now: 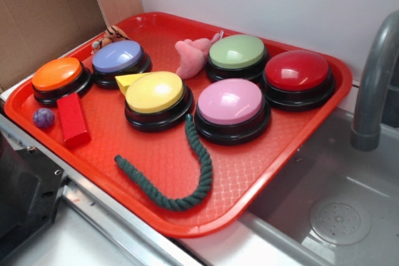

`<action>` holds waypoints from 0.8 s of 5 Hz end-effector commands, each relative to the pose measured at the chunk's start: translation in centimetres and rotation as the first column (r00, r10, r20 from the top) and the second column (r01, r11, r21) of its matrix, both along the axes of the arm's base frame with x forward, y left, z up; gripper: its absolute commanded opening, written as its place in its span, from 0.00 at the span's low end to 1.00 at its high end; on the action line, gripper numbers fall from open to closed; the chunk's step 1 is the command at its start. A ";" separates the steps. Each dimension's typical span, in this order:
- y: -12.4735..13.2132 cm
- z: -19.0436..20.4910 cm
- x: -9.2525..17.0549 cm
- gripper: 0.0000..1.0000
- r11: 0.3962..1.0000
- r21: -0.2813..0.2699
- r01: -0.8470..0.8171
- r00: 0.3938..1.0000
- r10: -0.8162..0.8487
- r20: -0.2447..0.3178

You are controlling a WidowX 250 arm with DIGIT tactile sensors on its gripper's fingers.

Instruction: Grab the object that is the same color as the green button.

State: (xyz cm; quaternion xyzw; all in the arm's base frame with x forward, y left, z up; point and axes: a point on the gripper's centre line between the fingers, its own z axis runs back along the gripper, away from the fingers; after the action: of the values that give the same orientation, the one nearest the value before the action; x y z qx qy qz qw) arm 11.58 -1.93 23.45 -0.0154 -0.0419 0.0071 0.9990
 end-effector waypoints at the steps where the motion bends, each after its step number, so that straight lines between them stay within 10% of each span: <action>1: 0.0 0.0 0.0 1.00 1.000 0.000 0.000 1.000 0.000 0.000; 4: -8.0 -7.7 2.5 1.00 0.980 0.037 0.196 0.977 -0.198 0.079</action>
State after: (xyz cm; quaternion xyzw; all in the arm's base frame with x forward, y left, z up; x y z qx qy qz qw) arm 13.75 -9.61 14.78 0.0067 -0.0625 -0.0878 0.9941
